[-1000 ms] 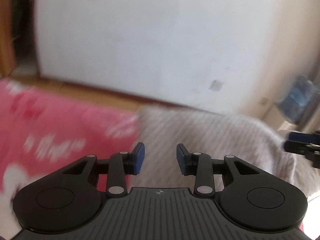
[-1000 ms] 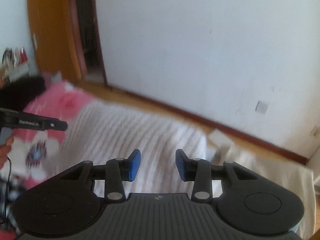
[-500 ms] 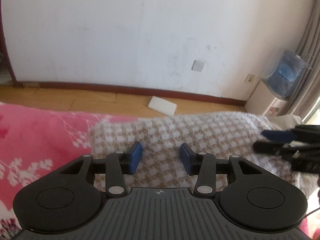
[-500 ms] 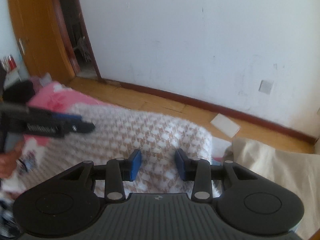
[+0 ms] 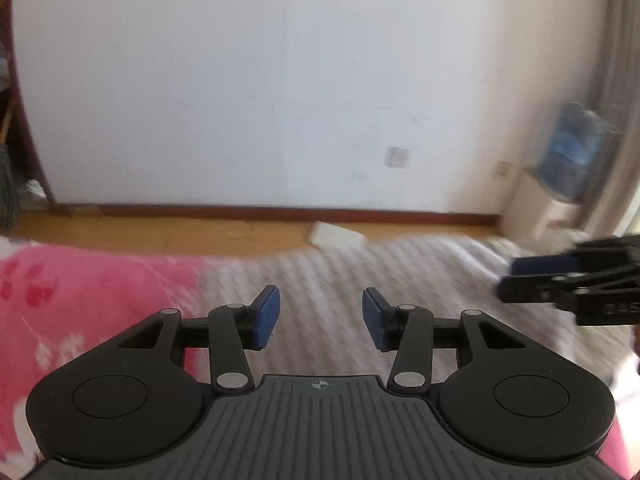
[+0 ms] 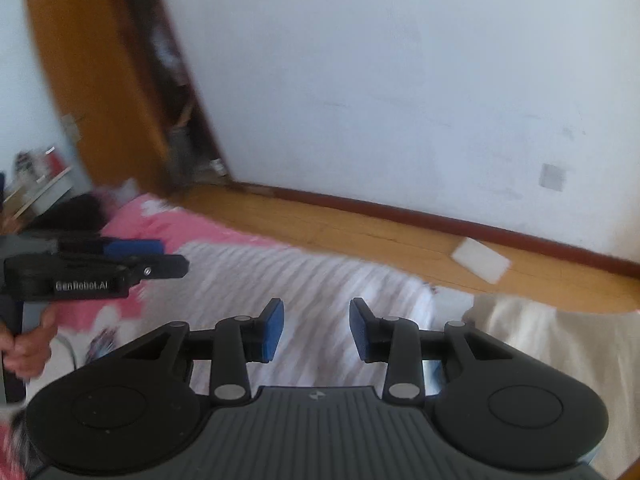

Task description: Fold clothes

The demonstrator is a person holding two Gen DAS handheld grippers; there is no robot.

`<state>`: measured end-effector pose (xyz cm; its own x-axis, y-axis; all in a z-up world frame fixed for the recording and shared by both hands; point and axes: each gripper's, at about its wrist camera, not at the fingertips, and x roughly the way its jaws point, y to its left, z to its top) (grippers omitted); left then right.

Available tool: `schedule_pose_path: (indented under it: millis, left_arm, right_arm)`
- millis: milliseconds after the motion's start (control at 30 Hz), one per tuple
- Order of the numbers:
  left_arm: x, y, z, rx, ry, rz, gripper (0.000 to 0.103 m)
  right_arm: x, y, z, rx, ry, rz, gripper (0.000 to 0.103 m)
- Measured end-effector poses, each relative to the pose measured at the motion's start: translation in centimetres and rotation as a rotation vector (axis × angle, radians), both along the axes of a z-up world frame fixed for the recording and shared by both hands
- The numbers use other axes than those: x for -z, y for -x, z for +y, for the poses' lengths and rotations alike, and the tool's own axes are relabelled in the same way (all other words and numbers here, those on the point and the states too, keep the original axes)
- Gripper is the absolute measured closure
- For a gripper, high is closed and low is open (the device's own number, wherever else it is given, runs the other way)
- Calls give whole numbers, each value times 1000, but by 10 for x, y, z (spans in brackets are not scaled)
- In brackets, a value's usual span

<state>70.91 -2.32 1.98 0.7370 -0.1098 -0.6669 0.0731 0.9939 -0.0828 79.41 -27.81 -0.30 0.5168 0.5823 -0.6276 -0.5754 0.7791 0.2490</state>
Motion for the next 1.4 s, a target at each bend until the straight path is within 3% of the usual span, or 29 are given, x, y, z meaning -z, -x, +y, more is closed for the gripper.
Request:
schedule_pose_path:
  millis: [100,200,267,367,600,767,933,1133,1400]
  left_arm:
    - [18,23,-29,78,-17,97,56]
    - [48,30,-44,59,-55,182,52]
    - [53,30,-46,40,-68,182,50]
    - [38,37,-43,-13,-73,158,50]
    - [-16,90,-25,-142,-42,52,50]
    - [-44,135,-21,-235,-48,32,48]
    - [-79,176,-28,-275,-28,-1,30]
    - [-101,228,-51,-296,30,-11,8]
    - [-99,302,-100,-380,-2,42,4]
  right_arm:
    - [4,28,-2,-99,35,39,64]
    - [25,38,7,-161,118,118,64]
    - [43,38,19,-170,213,124,64]
    - [52,40,31,-169,295,85,63]
    - [14,64,13,-26,237,80,63]
    - [-18,92,5,53,178,84,63]
    - [-62,124,9,94,124,59,60]
    - [-96,178,5,95,85,101,60]
    - [-89,253,-27,71,55,172,53]
